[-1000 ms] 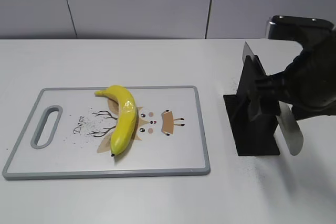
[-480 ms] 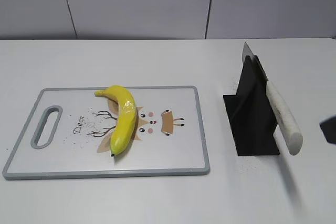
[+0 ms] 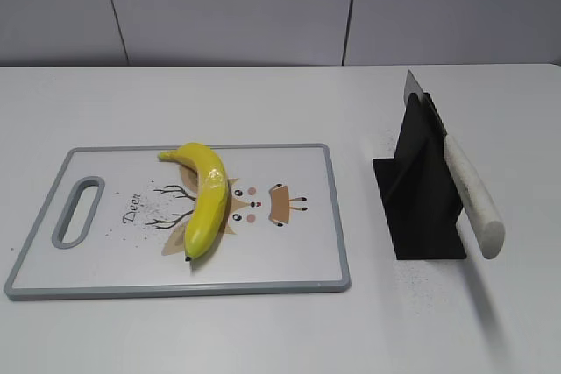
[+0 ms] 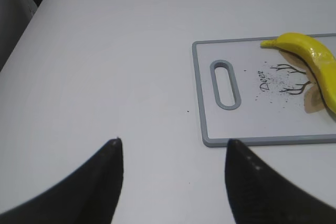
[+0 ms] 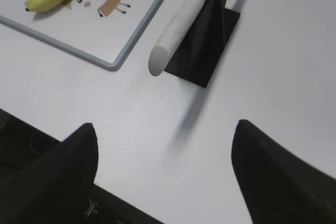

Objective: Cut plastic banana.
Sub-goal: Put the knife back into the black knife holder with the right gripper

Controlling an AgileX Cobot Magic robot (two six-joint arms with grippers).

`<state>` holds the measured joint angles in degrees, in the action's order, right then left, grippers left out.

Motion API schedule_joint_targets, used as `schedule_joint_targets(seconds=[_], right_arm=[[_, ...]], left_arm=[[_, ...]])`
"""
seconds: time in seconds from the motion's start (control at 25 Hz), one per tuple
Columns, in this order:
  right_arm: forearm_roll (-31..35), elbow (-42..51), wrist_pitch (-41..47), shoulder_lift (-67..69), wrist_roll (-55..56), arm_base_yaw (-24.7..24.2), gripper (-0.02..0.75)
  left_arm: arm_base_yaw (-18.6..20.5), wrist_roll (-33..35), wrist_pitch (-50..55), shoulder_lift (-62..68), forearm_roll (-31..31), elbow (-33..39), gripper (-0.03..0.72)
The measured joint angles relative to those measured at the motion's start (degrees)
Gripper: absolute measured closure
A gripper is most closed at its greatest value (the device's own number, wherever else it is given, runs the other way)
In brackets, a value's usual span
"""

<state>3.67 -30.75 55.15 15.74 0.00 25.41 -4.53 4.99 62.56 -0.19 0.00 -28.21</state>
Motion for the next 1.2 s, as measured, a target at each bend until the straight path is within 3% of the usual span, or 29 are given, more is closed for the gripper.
schedule_joint_targets(seconds=[0.36, 0.68, 1.04, 1.2], right_arm=[[-0.3, 1.8, 4.2, -15.1, 0.0, 0.0, 0.145], [0.3, 1.8, 4.4, -16.1, 0.0, -1.1, 0.145], [0.4, 1.8, 4.4, -16.1, -0.3, -18.6, 0.145], [0.4, 1.8, 4.4, -16.1, 0.0, -23.5, 0.145]], left_arm=[[0.0, 0.0, 0.0, 0.0, 0.0, 0.0, 0.099], [0.0, 0.0, 0.0, 0.0, 0.0, 0.0, 0.099], [0.0, 0.0, 0.0, 0.0, 0.0, 0.0, 0.099], [0.0, 0.0, 0.0, 0.0, 0.0, 0.0, 0.099]])
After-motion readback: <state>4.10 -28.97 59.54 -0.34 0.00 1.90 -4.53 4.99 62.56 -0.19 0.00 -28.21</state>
